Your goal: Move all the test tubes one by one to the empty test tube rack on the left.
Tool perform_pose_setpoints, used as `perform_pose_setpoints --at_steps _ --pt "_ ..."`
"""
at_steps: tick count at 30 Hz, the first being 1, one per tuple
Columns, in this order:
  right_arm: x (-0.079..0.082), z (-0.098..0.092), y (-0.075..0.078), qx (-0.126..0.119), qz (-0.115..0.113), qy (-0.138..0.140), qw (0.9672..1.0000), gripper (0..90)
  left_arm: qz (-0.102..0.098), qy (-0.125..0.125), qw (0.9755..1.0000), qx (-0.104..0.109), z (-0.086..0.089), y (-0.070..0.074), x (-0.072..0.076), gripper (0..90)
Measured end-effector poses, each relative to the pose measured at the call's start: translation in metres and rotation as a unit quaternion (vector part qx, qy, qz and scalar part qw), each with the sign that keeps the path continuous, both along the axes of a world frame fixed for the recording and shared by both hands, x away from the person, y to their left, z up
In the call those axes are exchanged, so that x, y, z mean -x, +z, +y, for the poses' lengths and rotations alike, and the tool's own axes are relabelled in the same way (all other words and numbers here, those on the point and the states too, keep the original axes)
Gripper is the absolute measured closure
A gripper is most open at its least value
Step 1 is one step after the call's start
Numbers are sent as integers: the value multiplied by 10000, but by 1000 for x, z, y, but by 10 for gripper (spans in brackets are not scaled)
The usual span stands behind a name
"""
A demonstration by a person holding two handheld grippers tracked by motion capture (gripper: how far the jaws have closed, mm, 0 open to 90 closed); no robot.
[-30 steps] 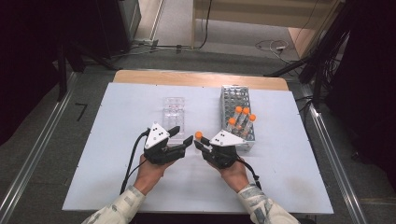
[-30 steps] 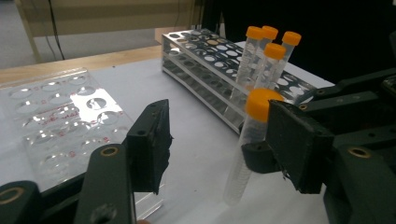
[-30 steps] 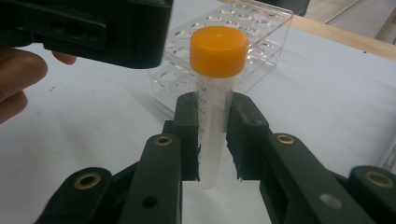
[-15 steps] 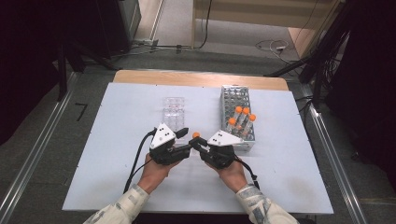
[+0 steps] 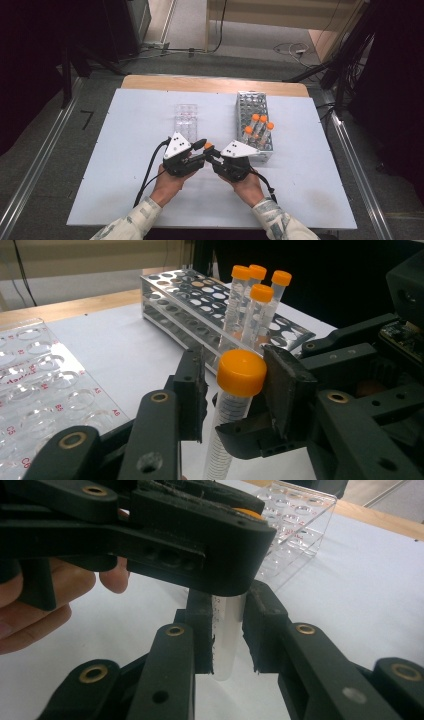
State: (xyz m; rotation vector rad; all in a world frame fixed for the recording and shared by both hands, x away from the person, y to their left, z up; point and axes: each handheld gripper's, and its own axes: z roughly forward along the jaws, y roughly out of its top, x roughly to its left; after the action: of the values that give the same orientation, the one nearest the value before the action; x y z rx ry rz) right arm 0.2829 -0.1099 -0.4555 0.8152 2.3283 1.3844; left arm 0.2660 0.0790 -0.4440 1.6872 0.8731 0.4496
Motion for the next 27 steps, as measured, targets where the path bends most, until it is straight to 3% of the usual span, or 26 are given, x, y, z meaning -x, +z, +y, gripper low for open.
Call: perform_pose_setpoints --at_steps 6,14,19,23,27 --pt "0 0 0 0 2 -6 10000 723 -15 -36 10000 10 -2 -1 0 684" --pt "0 -1 1 -17 -14 7 10000 708 -18 -37 10000 58 0 0 0 698" --pt "-3 -4 3 -57 60 91 9999 482 -64 68 9999 96 6 2 -3 699" --pt "-4 -7 5 -62 76 36 9999 373 -35 164 9997 180 12 4 -6 699" --pt "-4 -10 6 -62 66 23 10000 350 -72 277 9991 309 20 10 -9 699"
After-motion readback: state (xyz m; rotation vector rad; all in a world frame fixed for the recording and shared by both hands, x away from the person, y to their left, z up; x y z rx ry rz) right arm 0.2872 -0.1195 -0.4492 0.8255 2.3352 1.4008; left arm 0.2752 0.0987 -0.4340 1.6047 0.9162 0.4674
